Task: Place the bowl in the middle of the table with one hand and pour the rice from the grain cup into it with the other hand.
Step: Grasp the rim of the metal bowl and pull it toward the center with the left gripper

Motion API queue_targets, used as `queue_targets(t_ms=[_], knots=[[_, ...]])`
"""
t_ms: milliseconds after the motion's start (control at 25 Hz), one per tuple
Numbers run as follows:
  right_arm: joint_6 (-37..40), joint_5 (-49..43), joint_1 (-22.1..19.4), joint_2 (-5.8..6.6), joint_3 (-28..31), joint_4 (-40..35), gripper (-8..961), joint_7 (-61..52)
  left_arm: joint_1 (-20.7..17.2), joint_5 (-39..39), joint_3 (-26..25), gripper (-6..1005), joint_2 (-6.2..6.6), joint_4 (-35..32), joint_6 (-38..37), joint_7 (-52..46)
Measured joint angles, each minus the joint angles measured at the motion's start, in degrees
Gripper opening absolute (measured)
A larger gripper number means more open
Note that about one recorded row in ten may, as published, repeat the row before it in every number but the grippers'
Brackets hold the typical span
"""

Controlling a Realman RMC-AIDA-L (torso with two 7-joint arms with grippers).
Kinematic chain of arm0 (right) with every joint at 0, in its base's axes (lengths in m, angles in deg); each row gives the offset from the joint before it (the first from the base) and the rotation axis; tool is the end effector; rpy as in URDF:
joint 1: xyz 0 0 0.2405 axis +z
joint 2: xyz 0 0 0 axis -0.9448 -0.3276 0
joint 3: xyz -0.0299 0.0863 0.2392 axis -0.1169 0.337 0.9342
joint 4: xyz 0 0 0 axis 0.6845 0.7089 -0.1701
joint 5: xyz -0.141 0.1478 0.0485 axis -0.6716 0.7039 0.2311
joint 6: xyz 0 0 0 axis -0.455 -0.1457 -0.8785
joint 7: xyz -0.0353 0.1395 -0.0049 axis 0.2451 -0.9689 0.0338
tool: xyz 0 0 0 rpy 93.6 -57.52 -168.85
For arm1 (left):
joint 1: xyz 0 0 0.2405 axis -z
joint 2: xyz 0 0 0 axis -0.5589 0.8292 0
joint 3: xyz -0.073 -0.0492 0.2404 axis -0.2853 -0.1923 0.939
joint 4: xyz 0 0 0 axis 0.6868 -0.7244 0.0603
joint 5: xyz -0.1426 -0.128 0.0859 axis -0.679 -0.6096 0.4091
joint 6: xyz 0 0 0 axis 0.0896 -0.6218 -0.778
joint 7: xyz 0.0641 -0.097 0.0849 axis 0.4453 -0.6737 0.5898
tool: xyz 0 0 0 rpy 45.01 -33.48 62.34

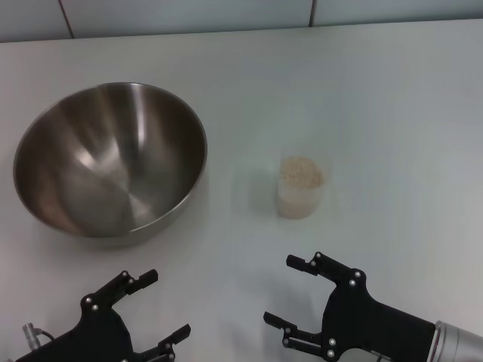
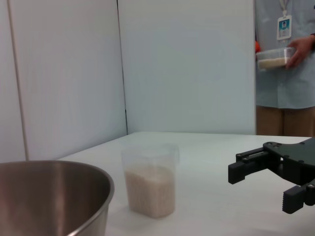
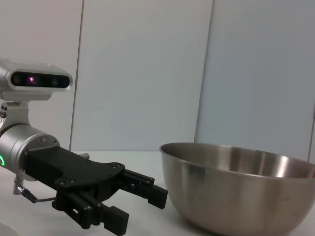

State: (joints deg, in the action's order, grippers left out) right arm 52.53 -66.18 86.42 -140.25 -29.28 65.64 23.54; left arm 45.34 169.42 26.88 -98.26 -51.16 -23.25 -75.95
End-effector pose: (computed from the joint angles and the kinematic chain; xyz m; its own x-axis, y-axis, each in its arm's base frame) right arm 0.2960 0.1745 -0.1082 0.7965 0.0906 -0.5978 -0.2304 -0.8686 -0.4388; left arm -0.3323 0.1641 -0.0686 0.8079 0.0022 0.5893 0.2917 -0.8703 -0.3968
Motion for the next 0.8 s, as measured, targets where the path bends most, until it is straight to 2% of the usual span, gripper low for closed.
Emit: queue_targets(t_ms=[320, 360, 480, 560, 600, 640, 680, 720, 760, 800], knots=[[-0.07, 0.0, 0.02, 0.0, 0.0, -0.03, 773, 0.1, 0.14, 0.0, -0.16, 841, 0.01, 0.0, -0.86, 0.0], [-0.08, 0.0, 0.02, 0.0, 0.0, -0.03, 773, 0.1, -0.05, -0.23, -1.48, 840, 0.07, 0.0, -3.89, 0.0], [-0.09, 0.0, 0.05, 0.01, 0.0, -0.03, 773, 0.1, -0.11, -0.34, -2.65, 840, 0.14, -0.06, -6.07, -0.07], [-0.35, 0.0, 0.24, -0.01, 0.0, 0.01, 773, 0.17, 0.12, -0.51, -8.27, 840, 0.29, -1.76, -13.54, -2.28], [-0.35, 0.0, 0.24, -0.01, 0.0, 0.01, 773, 0.17, 0.12, -0.51, -8.27, 840, 0.29, -1.76, -13.54, -2.28], [-0.5, 0.01, 0.31, -0.03, 0.0, 0.03, 773, 0.19, 0.83, -0.57, -12.69, 840, 0.21, -4.29, -17.49, -5.88], [-0.62, 0.0, 0.36, -0.03, 0.0, 0.04, 773, 0.21, 0.83, -0.57, -12.69, 840, 0.21, -4.29, -17.49, -5.88], [-0.67, 0.01, 0.42, -0.04, 0.0, 0.04, 773, 0.22, 2.75, -1.07, -18.25, 840, 0.13, -8.1, -19.57, -12.75], [-0.73, 0.01, 0.48, -0.05, 0.0, 0.04, 773, 0.22, 4.98, -1.63, -22.64, 840, 0.17, -11.56, -17.98, -19.2], [-0.73, 0.01, 0.48, -0.05, 0.0, 0.04, 773, 0.22, 4.98, -1.63, -22.64, 840, 0.17, -11.56, -17.98, -19.2]])
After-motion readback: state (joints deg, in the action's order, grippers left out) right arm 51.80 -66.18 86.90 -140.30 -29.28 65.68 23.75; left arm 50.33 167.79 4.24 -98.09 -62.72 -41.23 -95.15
